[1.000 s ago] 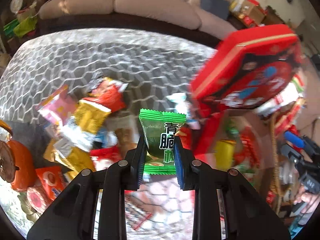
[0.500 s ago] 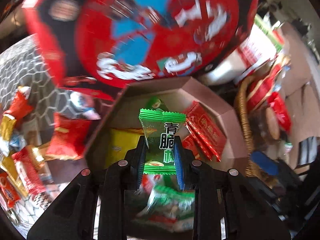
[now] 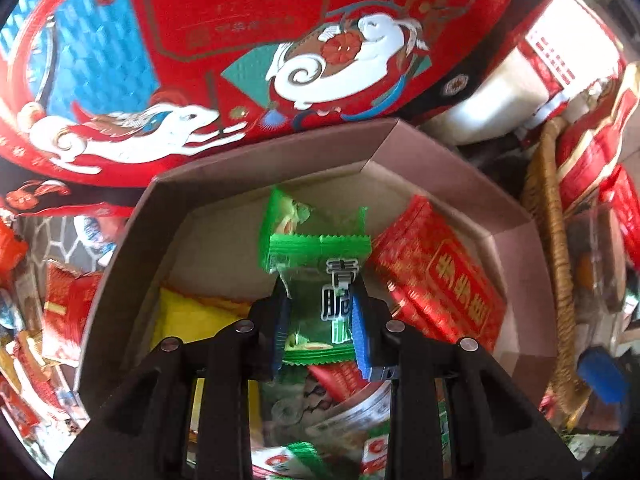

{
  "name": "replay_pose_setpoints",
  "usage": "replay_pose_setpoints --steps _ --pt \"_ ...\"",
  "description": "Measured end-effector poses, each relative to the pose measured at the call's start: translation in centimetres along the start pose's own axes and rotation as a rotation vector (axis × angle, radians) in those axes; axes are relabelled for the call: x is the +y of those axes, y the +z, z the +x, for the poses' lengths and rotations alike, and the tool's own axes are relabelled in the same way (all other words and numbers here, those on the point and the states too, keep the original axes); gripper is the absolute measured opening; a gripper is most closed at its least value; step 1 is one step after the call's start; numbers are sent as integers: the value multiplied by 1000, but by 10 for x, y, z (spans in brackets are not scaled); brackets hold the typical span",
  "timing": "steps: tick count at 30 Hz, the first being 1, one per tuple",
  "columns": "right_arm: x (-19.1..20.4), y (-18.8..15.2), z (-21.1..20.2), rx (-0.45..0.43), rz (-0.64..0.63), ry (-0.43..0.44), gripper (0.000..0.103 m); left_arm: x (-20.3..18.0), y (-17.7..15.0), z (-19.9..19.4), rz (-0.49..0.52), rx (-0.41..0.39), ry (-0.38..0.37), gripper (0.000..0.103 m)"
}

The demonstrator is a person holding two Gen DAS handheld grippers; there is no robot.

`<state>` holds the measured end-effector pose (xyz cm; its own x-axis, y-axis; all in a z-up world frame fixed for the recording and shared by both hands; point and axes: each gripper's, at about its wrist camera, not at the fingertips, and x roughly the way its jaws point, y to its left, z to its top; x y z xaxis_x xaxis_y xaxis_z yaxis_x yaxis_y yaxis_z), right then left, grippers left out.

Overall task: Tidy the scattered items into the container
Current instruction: 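Release green candy in box with right gripper while left carries its candy there, then open left gripper over the box and move both grippers back to the pile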

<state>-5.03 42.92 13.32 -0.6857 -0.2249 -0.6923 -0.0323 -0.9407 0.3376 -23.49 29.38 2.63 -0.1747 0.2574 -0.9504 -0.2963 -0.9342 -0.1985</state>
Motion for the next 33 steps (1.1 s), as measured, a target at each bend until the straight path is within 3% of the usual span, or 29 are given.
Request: replay_pose_setpoints --steps 3,5,10,15,19,23,27,33 --pt "0 0 -1 -2 0 -1 59 3 0 -6 -27 9 -23 30" --pt "-1 -1 -2 -7 9 -2 59 8 -3 -21 -38 -5 -40 43" --pt "-1 -1 -6 -13 11 0 60 39 -19 -91 -44 -113 -111 54" --pt "10 -3 -2 -1 -14 15 60 103 -62 -155 -93 -184 -105 57" --pt "37 -6 -2 3 -80 70 60 181 -101 -185 -197 -229 -26 63" --pt "79 -10 11 29 -126 148 60 243 -147 -184 -310 -211 -2 63" --pt "123 -6 36 87 -192 154 60 282 -183 -172 -375 -184 -16 63" --pt "193 13 90 182 -277 177 60 288 -216 -162 -347 -210 -36 63"
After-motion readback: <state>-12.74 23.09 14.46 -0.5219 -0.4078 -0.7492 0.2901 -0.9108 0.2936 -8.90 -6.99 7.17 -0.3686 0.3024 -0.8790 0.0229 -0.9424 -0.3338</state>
